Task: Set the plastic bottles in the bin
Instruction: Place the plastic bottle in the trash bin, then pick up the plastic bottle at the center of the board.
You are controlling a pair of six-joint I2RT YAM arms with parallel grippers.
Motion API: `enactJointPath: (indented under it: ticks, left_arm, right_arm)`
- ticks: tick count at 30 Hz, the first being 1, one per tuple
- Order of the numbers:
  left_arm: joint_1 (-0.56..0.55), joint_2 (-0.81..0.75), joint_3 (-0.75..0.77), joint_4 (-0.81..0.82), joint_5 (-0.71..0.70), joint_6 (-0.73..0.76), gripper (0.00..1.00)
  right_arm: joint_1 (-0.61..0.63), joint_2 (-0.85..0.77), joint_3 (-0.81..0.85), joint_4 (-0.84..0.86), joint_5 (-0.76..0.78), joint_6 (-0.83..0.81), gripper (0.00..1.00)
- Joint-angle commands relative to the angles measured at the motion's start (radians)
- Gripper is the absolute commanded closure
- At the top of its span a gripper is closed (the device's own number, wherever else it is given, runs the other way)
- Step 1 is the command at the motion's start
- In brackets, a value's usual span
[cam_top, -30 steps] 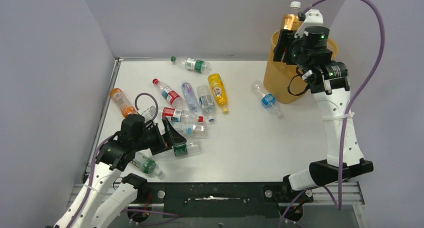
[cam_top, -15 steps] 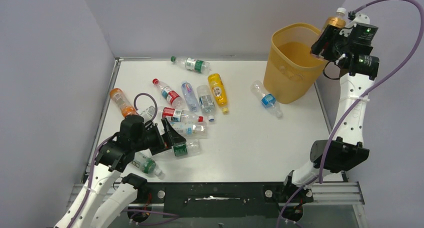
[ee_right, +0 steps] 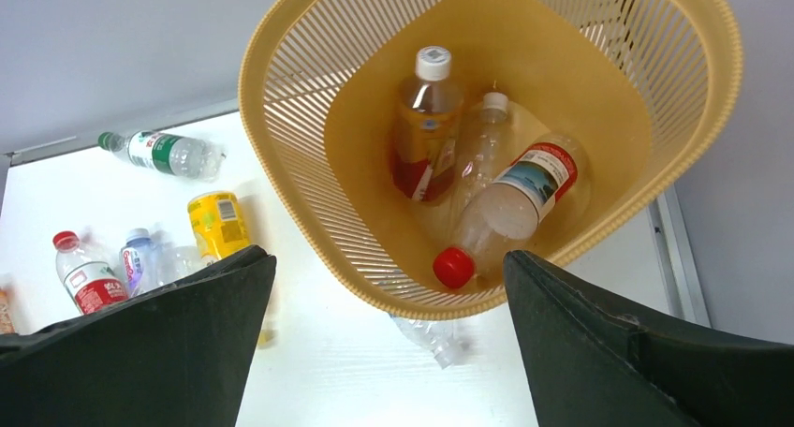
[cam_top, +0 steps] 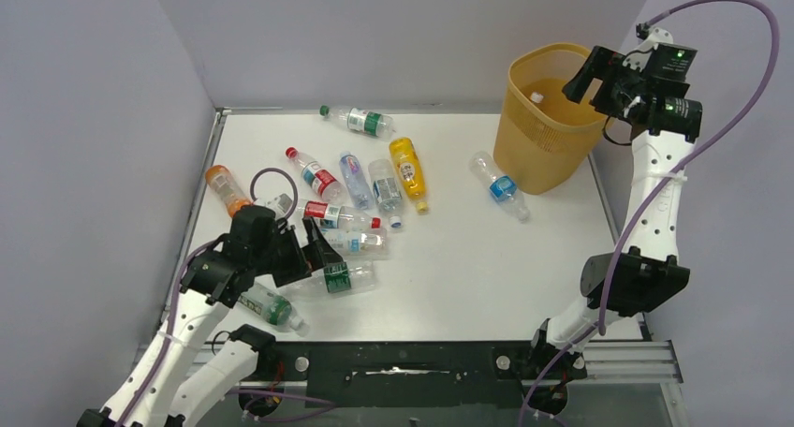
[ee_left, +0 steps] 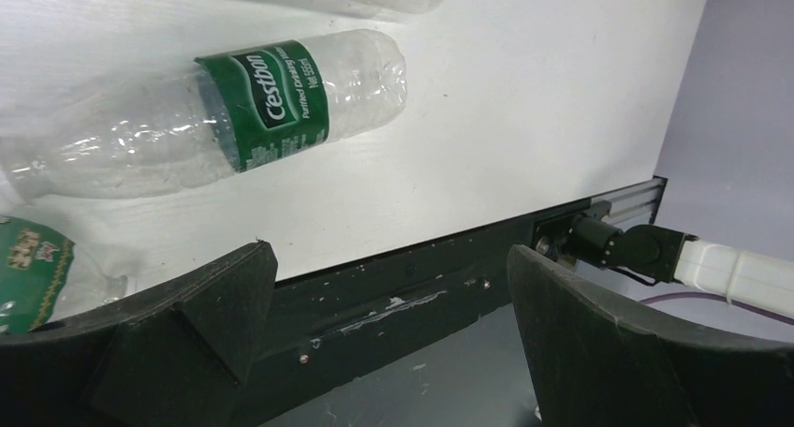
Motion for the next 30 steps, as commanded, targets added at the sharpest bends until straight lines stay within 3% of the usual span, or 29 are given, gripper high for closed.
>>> enactJointPath:
  ticks: [1,8,20,25,30]
  left_arm:
    - [-0.005,0.035,0.114,-0.064,-0.094,0.092,0.03]
    - [-0.005,0.08,0.158,-0.118,-0.203,0.219,0.03]
    - [-0.038,0.162,0.132,-0.016,-0.25,0.383,0.03]
    - [-0.088,0.279,0.157,0.023,-0.239,0.405,0.03]
    - [-0.236,0.389,0.19,0.051,-0.297,0.375,0.03]
  right_arm:
    - [0.036,-0.095,-0.012,-0.018,-0.024,0.001,0.02]
    - [0.232,-0.226,-0.125,-0.045,0.071,0.017,0.02]
    - [0.504,-0.441,-0.3,-0.058,0.132,0.104,0.02]
    - [0.574,-0.498,-0.366,-0.058,0.147,0.125,0.02]
    - [0.597,-0.527,-0.422,-0.062,0.163,0.127,0.02]
